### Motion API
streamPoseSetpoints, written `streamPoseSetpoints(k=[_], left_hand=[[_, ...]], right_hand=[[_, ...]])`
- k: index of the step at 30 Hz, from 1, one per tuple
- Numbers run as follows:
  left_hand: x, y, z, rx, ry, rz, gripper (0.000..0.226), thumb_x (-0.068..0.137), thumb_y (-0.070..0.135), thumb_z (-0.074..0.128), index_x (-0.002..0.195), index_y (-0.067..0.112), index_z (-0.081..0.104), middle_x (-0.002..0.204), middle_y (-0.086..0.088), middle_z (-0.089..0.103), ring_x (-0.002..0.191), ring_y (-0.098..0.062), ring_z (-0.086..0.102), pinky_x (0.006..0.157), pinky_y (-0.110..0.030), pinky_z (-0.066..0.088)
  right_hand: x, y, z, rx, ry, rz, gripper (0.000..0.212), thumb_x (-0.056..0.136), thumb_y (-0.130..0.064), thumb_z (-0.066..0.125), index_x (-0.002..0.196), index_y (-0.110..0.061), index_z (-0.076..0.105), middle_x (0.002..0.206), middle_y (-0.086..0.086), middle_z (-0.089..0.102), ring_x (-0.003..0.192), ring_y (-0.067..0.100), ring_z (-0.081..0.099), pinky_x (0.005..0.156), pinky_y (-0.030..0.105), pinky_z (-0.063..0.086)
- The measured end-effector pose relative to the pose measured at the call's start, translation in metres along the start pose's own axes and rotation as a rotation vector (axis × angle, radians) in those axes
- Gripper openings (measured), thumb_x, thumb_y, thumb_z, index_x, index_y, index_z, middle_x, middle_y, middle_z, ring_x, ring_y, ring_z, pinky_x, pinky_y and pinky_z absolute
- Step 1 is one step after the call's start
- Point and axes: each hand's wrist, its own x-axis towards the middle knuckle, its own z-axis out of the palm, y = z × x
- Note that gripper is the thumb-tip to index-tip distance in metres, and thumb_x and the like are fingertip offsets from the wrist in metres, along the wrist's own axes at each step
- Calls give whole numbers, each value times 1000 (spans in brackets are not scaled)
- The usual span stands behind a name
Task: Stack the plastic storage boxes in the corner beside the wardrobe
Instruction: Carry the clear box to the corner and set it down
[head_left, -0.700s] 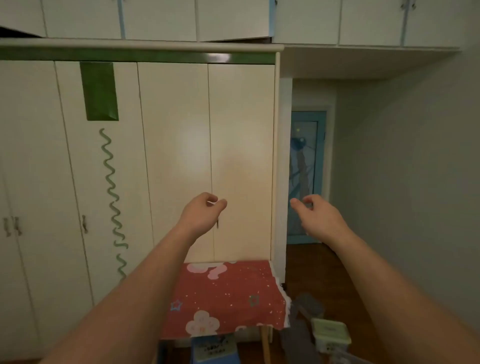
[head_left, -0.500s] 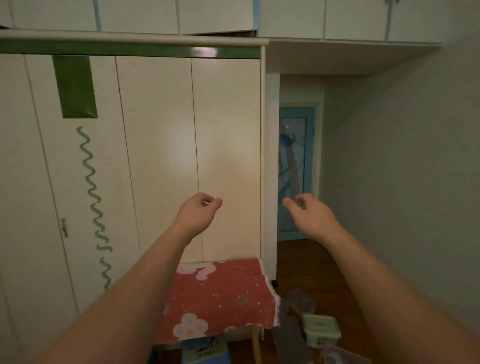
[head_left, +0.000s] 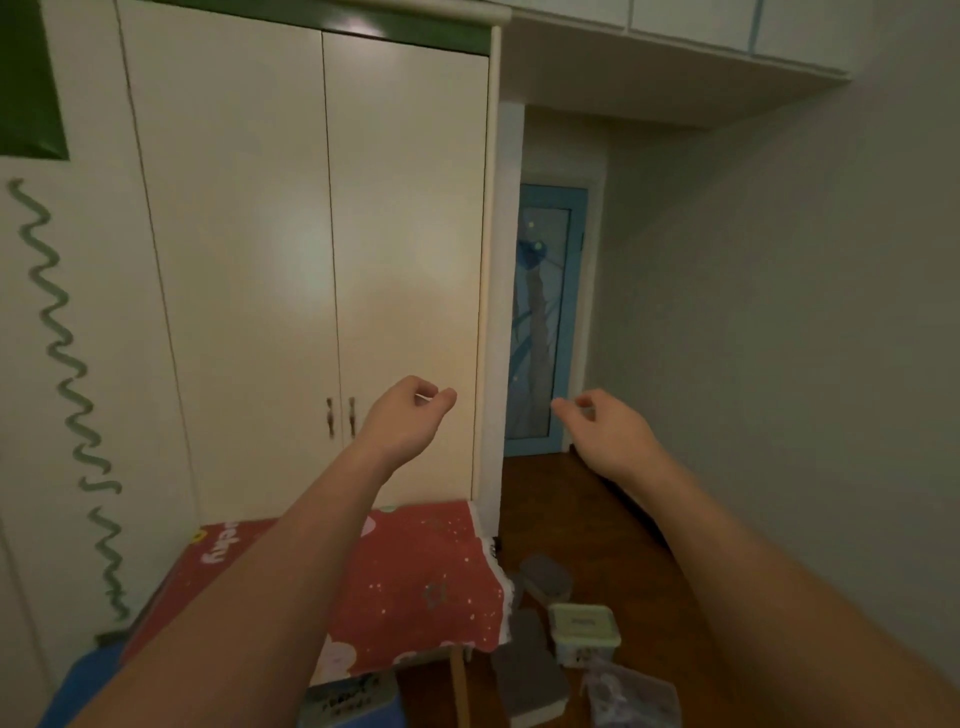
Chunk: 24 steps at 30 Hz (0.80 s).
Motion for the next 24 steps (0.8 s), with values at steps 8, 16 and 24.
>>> streamPoseSetpoints(k=[8, 16, 24], left_hand=[[77, -35, 28, 68, -88, 66, 44, 94, 52, 50, 121, 17, 56, 113, -4, 63, 103, -22, 61, 88, -38, 50], [124, -80, 66, 70, -230, 77, 44, 95, 51, 51, 124, 19, 55, 114, -2, 62, 103, -19, 60, 82, -33, 46], [140, -110, 129, 67, -355, 58, 44, 95, 51, 50, 125, 20, 56, 115, 0, 62, 106, -18, 60, 89, -35, 48]], right_hand=[[69, -2, 42, -92, 25, 43, 68, 95, -61, 41, 142, -12, 43, 135, 10, 56, 119, 26, 54, 88, 32, 44], [95, 29, 91, -208, 48, 118, 66, 95, -61, 42, 142, -15, 43, 118, 6, 63, 104, 23, 59, 77, 28, 40], [96, 101, 96, -223, 46, 306, 66, 95, -62, 42, 141, -15, 43, 124, 9, 61, 107, 26, 59, 83, 33, 46]])
